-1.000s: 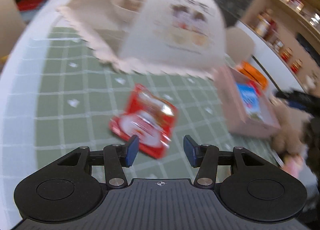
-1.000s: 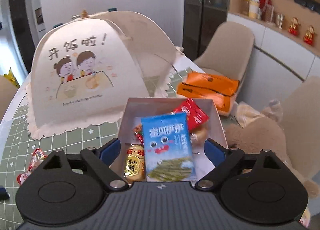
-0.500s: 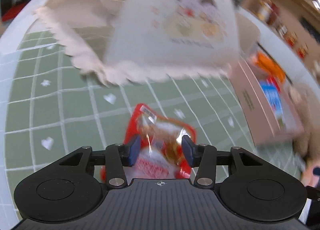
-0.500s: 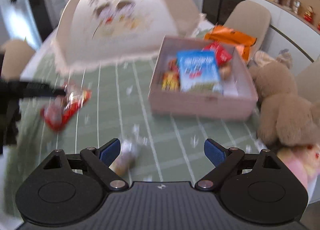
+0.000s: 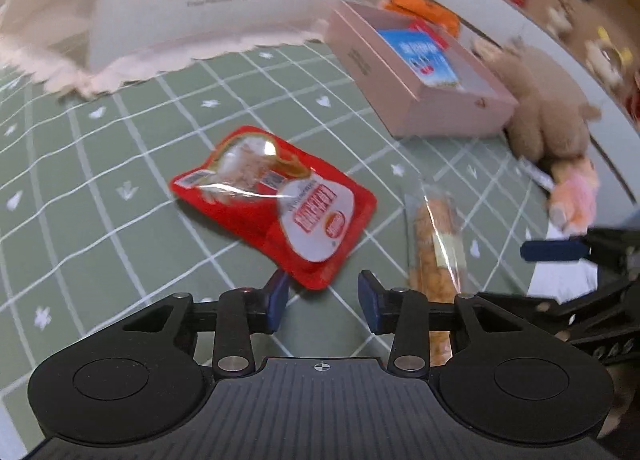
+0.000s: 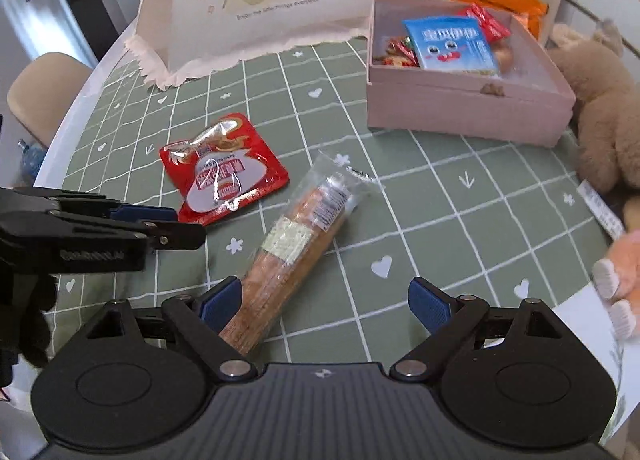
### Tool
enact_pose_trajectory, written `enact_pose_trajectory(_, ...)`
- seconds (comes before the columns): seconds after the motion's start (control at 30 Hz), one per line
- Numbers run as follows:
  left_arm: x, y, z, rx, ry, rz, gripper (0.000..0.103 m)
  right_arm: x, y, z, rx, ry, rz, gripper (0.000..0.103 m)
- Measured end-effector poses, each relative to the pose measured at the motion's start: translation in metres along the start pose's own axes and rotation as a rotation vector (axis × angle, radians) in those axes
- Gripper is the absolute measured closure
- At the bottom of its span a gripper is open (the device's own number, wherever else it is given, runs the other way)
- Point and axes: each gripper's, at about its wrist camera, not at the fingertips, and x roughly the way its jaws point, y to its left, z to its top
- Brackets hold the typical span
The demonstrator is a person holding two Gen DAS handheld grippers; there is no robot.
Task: Organize snacks
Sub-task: 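Grasp the red sausage pouch with the right gripper and lift it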
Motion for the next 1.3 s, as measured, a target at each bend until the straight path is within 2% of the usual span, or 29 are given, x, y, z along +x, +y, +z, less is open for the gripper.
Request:
enact_pose_trajectory(0.23, -0.039, 0.021, 0.000, -0.173, -0.032, 0.090, 0.060, 0.004, 0.028, 0.026, -0.150, -0.072, 0.005, 0.012)
enact_pose_trajectory(0.43, -0.063, 0.031, -0.016, -0.228, -0.010, 0.149, 0.061, 0.046, 0.072, 0.060, -0.322, -0.092, 0.068, 0.011)
enact_pose_trajectory(0.57, -0.073, 0.026, -0.027, -0.225, -0.006, 0.169, 0.061, 0.090, 0.090, 0.080, -0.380, -0.036, 0.056, 0.012)
enact_pose_trajectory(0.67, -0.078, 0.022, -0.034, -0.234, -0.007, 0.161, 0.061, 0.107, 0.095, 0.086, -0.361, 0.048, 0.107, 0.010)
enact_pose_trajectory(0.77, -0.079, 0.016, -0.038, -0.224, -0.007, 0.150, 0.061, 0.104, 0.107, 0.084, -0.388, 0.036, 0.089, 0.017)
enact_pose_trajectory(0.87, -0.073, 0.008, -0.040, -0.202, 0.011, 0.126, 0.061, 0.095, 0.113, 0.084, -0.365, 0.048, 0.115, 0.030)
enact_pose_trajectory(0.9, -0.072, 0.006, -0.040, -0.196, 0.017, 0.117, 0.061, 0.089, 0.113, 0.085, -0.361, 0.039, 0.129, 0.038)
enact_pose_trajectory(1.0, -0.067, 0.001, -0.039, -0.176, 0.025, 0.099, 0.061, 0.064, 0.108, 0.087, -0.340, -0.001, 0.149, 0.045)
enact_pose_trajectory(1.13, -0.061, -0.008, -0.035, -0.147, 0.032, 0.072, 0.061, 0.034, 0.084, 0.086, -0.327, -0.062, 0.098, 0.046)
enact_pose_trajectory(1.3, -0.050, -0.018, -0.029, -0.112, 0.047, 0.039, 0.061, 0.004, 0.017, 0.076, -0.153, -0.095, -0.024, 0.046)
